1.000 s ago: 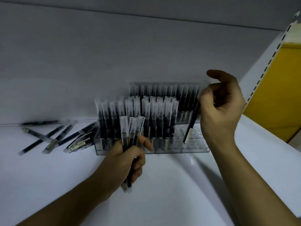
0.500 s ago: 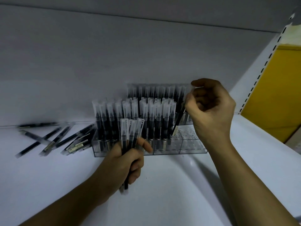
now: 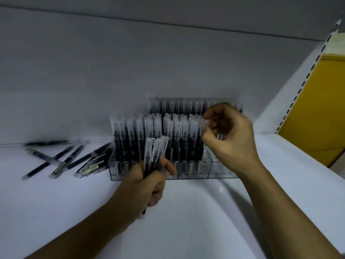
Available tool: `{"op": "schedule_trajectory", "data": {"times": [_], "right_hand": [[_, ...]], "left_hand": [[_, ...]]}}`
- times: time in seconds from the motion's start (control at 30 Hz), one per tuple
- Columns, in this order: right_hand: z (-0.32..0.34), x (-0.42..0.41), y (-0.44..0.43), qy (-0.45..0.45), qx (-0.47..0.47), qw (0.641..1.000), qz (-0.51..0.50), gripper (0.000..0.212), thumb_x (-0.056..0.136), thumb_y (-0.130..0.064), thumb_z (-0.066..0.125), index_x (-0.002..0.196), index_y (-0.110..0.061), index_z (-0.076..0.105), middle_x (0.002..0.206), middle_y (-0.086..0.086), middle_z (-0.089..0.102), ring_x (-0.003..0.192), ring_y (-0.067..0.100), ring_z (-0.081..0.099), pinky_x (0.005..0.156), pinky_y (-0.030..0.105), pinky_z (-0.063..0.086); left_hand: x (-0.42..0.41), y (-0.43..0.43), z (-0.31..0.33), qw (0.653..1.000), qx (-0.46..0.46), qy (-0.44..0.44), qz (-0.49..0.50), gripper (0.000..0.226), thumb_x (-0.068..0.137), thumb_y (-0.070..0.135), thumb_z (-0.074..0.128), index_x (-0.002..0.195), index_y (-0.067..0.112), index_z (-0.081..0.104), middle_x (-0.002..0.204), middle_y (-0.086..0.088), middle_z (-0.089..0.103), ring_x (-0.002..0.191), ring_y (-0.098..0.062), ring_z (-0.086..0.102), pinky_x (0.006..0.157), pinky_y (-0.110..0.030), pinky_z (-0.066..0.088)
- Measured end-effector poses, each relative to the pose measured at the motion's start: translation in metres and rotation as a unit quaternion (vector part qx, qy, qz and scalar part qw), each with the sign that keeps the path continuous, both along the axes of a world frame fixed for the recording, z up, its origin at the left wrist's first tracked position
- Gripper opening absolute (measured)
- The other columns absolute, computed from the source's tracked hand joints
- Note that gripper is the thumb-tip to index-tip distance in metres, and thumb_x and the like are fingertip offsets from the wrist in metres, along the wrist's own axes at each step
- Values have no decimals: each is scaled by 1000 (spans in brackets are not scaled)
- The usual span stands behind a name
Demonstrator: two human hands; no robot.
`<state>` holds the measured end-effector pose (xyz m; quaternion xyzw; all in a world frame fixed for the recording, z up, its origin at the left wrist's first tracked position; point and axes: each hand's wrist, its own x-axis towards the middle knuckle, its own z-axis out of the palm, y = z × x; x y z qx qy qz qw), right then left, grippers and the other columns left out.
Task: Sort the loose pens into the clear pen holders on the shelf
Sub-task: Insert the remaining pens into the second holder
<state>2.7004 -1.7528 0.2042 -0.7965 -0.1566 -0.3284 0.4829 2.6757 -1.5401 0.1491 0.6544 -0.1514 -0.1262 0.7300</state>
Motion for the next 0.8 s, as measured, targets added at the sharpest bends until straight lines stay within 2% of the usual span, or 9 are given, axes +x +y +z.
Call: {"op": "schedule_trajectory", "data": {"times": [0.1,0.17,0.27,0.37,0.47,0.57,0.7,0.8], "right_hand": [[0,0,0,10,-16,1000,5,27,73,-7,63,91,-27,63,85,-8,64,71,14,59,62,23,51],[0,0,0,14,-21,1000,8,27,72,-8,62,90,-28,61,85,-7,63,70,14,58,61,23,50],[-1,0,0,6,-29,1000,9,25,72,-7,61,89,-26,60,88,-8,62,72,17,59,60,30,51],[-1,-2,2,-72,-59,996,-17,18,75,-7,64,89,-17,60,89,1,59,73,22,58,62,42,51],[-2,-6,6,-145,-63,987,-19,7,81,-9,65,86,-12,62,78,1,58,63,20,56,55,34,47],[-6,-12,18,-73,-35,993,82,4,87,-13,71,89,-12,68,66,1,60,53,20,54,48,31,46],[-17,-13,33,55,-13,981,187,30,82,-36,80,101,-14,72,76,6,69,56,33,63,49,49,52],[-16,-14,38,91,-4,976,198,29,80,-36,83,97,-14,73,79,10,71,58,38,67,51,56,55]], "left_hand": [[2,0,1,999,-34,33,-18,18,97,0,46,90,4,63,53,3,32,44,-8,27,41,-19,25],[1,0,2,997,-56,41,-32,14,84,8,51,86,8,65,54,3,32,44,-8,26,41,-19,26],[1,0,4,995,-71,57,-44,17,76,10,49,78,12,65,52,3,31,43,-7,26,39,-18,26],[1,0,7,994,-82,58,-50,15,75,9,49,75,11,64,51,1,31,41,-7,26,38,-18,27],[-1,0,8,993,-88,58,-54,16,73,9,48,73,10,64,51,-1,32,42,-9,28,40,-20,24],[-4,0,10,993,-88,51,-60,16,73,10,49,74,8,64,52,-2,34,43,-10,30,42,-21,25],[-5,-1,9,993,-79,70,-57,16,71,12,52,67,8,67,52,-4,36,44,-11,32,43,-21,29],[-6,-1,8,994,-75,58,-51,13,71,12,52,71,4,63,53,-6,41,46,-13,36,44,-22,30]]}}
